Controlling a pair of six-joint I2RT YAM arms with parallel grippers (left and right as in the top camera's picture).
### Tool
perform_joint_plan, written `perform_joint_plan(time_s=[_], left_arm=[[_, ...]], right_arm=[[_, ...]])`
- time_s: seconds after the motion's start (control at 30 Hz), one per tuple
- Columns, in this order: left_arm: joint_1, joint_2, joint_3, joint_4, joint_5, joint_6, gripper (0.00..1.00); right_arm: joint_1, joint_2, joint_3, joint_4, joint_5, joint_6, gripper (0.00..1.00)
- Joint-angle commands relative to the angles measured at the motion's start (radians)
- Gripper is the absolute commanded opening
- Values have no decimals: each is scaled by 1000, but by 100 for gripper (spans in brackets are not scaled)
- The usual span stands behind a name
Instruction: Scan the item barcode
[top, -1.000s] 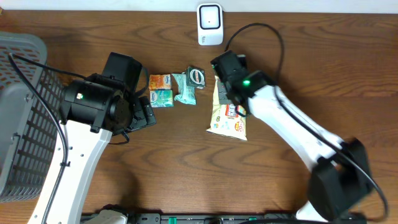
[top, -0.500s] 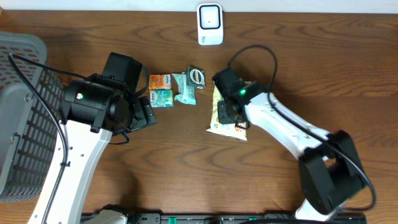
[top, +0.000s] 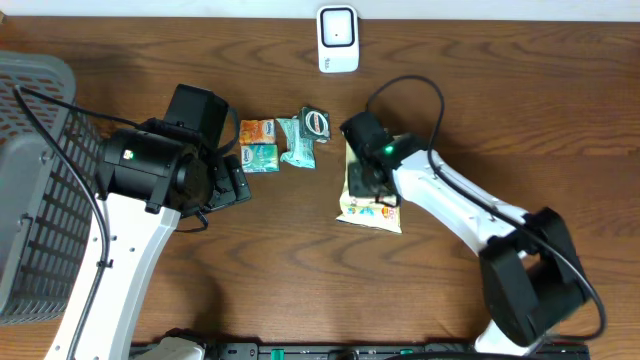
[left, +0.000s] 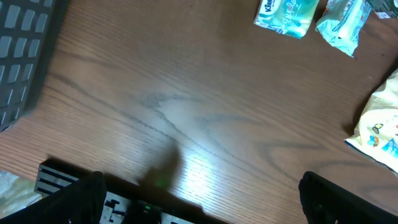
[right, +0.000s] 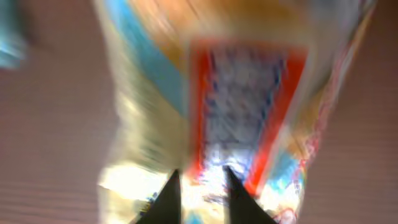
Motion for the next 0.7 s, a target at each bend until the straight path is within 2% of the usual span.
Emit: perform_joint_plan(time_s=[0.0,0.27,0.53,0.67], left_arm=[[4,-5,-1,-3,-3,-12,98],[4,-5,-1,-3,-3,-12,98],[4,-5,-1,-3,-3,-12,98],[4,-5,-1,-3,-3,-12,97]], right_arm=[[-8,-53,37,84,44,-39,24],[-7,14,31,121,190,-38,21],[-6,182,19,212,189,-39,23],[-16,171,31,210,190,-39,25]])
